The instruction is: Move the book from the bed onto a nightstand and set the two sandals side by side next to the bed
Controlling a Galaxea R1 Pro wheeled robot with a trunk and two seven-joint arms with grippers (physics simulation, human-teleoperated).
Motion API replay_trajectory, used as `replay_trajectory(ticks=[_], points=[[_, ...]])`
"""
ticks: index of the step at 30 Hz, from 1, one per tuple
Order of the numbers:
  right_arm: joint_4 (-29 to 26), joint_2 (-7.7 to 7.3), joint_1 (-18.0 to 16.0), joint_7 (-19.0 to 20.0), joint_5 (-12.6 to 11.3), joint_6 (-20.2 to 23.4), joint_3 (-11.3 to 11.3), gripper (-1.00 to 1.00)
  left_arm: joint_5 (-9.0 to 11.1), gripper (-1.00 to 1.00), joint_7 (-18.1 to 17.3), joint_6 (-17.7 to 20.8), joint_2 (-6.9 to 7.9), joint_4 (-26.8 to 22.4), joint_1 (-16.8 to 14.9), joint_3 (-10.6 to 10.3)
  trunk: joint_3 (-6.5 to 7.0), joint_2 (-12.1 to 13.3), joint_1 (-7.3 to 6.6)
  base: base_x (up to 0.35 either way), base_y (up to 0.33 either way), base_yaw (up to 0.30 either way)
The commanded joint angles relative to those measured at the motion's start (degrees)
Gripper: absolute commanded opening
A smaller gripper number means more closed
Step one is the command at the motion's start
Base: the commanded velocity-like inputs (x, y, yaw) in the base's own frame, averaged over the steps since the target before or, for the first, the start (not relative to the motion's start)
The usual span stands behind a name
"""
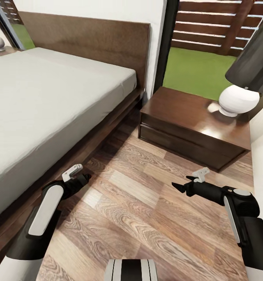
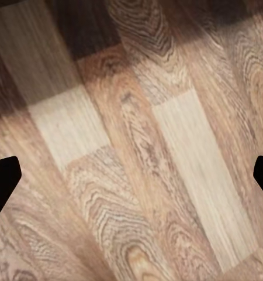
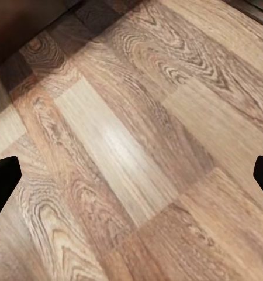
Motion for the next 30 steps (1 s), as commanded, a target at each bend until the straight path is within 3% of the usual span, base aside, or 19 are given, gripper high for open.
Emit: replay_trajectory(ticks=[1, 13, 30], points=[[-0.1, 0.01, 0.0, 0.6, 0.6, 0.1, -0.1, 1.0, 0.4, 1.0, 0.5, 0.2, 0.04, -0.1, -0.1, -0.1, 0.19, 0.0, -0.03, 0.002, 0.0, 0.037], [0.0, 0.07, 0.2, 0.7, 0.6, 0.0, -0.3, 1.0, 0.3, 1.0, 0.5, 0.5, 0.03, 0.0, 0.0, 0.1, 3.04, 0.2, -0.34, 0.0, 0.0, 0.011], [-0.1, 0.09, 0.3, 0.6, 0.6, -0.1, -0.1, 1.0, 0.3, 1.0, 0.5, 0.5, 0.15, 0.2, 0.2, 0.4, 8.25, 0.4, -0.78, 0.0, 0.0, 0.0]])
